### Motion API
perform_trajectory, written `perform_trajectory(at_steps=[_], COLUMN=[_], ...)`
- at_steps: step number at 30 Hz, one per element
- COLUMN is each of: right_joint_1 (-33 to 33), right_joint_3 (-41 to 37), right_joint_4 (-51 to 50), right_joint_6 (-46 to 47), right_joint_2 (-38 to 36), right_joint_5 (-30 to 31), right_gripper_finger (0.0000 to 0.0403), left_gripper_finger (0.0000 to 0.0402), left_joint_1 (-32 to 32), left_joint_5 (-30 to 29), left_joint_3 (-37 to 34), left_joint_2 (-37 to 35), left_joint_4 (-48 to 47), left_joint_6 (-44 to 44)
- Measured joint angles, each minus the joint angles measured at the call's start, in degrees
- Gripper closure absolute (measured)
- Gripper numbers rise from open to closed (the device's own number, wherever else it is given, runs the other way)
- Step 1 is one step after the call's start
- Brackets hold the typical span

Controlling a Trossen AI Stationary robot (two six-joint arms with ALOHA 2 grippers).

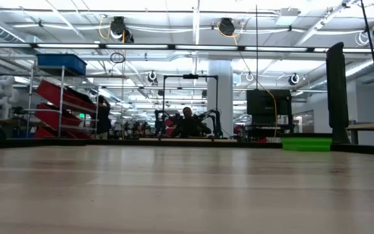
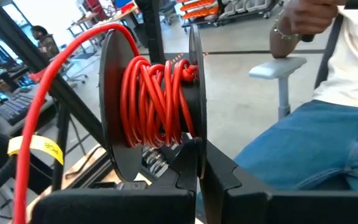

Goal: Coil cords
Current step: Coil the red wire on the black spool

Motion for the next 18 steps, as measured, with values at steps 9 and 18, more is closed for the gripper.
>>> perform_trajectory(at_steps=[9, 18], right_joint_1=[0.9, 2.9], right_joint_3=[0.0, 0.0], right_joint_4=[-3.4, -20.6], right_joint_6=[-0.5, 4.3], right_joint_2=[-0.6, -6.3], right_joint_5=[0.0, 1.9], right_gripper_finger=[0.0356, 0.0306], left_gripper_finger=[0.0395, 0.0395], left_joint_1=[0.0, -1.4], left_joint_5=[-2.8, -7.6], left_joint_3=[0.0, 0.0], left_joint_2=[0.0, 0.0], left_joint_4=[0.2, 0.3], left_joint_6=[1.4, 4.0])
